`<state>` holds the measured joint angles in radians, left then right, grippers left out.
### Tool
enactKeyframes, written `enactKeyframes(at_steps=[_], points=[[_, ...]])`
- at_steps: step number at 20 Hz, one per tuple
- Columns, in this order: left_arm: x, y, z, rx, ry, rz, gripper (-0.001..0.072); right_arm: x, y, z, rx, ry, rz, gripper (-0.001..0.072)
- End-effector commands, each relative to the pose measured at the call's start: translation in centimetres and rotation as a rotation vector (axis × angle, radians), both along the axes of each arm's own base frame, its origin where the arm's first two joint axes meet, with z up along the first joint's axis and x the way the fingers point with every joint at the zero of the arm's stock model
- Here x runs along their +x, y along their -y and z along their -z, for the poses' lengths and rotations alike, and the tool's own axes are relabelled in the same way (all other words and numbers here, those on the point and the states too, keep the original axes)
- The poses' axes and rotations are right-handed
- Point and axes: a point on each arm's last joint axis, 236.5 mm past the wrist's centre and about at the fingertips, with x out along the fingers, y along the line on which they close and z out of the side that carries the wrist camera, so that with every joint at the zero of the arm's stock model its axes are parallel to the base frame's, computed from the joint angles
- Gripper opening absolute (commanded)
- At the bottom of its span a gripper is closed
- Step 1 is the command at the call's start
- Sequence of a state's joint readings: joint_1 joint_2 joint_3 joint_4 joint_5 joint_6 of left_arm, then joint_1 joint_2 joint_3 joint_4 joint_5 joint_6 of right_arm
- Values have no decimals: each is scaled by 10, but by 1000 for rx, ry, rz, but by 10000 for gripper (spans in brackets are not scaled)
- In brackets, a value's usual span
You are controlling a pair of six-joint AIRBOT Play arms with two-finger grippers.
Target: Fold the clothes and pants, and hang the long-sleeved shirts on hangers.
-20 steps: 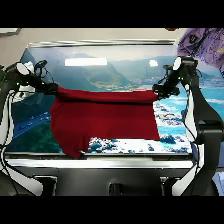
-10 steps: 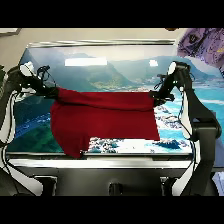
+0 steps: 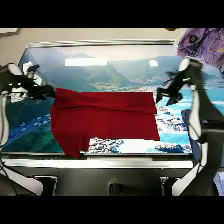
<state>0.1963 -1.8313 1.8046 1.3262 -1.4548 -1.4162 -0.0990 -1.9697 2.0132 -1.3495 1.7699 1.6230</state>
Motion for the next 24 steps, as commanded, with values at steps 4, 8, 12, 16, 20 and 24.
enactKeyframes(at_steps=[4, 8, 12, 16, 20, 24], points=[[-161, -31, 13, -134, -118, -318, 676, -24, 82, -72, 229, 215, 261, 612], [-246, 38, 50, -290, -125, -447, 676, -65, 67, -44, 260, 161, 298, 603], [-273, 82, 61, -425, -108, -502, 676, -95, 46, -20, 304, 130, 295, 603], [-271, 86, 65, -431, -90, -490, 675, -108, 33, -15, 336, 131, 288, 603], [-258, 86, 67, -403, -31, -481, 674, -110, 30, -15, 341, 134, 289, 603], [-252, 102, 76, -418, -51, -454, 674, -110, 30, -15, 340, 133, 289, 603]])
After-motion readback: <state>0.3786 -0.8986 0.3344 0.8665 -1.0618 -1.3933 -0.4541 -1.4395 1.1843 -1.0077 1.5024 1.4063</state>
